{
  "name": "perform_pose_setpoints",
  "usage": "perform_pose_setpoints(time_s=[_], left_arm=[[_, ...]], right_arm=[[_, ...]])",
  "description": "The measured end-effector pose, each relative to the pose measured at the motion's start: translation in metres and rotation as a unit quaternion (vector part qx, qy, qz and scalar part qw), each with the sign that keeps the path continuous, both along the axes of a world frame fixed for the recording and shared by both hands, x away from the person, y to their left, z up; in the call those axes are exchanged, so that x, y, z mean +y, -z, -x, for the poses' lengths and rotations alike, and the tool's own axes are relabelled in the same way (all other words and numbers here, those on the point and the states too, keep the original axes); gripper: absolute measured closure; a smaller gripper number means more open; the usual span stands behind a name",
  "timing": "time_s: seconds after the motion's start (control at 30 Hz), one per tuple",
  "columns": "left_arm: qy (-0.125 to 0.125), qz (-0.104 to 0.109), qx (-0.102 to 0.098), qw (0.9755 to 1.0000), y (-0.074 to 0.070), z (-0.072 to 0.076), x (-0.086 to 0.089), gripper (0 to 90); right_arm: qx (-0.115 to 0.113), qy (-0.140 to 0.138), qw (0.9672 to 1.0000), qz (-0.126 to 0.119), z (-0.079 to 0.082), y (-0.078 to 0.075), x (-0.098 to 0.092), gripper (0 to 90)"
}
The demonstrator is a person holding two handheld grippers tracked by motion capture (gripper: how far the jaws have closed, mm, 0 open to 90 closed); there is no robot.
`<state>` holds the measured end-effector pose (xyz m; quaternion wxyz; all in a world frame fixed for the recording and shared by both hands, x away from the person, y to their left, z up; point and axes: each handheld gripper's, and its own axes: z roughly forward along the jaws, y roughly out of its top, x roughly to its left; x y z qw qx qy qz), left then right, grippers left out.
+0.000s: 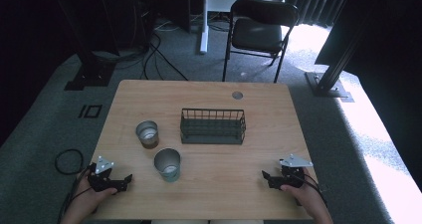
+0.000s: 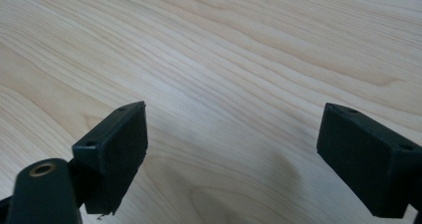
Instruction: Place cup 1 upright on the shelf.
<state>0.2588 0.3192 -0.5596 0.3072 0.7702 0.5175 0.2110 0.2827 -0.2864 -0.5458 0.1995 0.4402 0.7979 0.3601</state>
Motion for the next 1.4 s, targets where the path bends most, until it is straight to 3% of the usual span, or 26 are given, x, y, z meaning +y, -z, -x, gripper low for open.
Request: perform_pose_setpoints(time_s=[0.27, 0.33, 0.6, 0.93, 1.4], left_arm=[[0.0, 0.0, 0.0, 1.0, 0.0, 0.0, 0.0, 2.5], [0.0, 0.0, 0.0, 1.0, 0.0, 0.0, 0.0, 2.6], [0.0, 0.0, 0.0, 1.0, 0.0, 0.0, 0.0, 2.6], [0.0, 0.0, 0.0, 1.0, 0.0, 0.0, 0.0, 2.6], [0.0, 0.0, 0.0, 1.0, 0.0, 0.0, 0.0, 2.5]], right_arm=[[-0.006, -0.018, 0.9998, -0.003, -0.002, -0.003, 0.012, 12.3], [-0.01, -0.034, 0.9992, -0.017, -0.003, -0.004, 0.019, 12.3], [-0.014, -0.076, 0.9969, -0.015, -0.005, -0.006, 0.041, 12.3], [-0.019, -0.104, 0.9942, -0.019, -0.006, -0.012, 0.06, 12.3], [-0.032, -0.157, 0.9865, -0.034, -0.006, -0.02, 0.095, 12.3]])
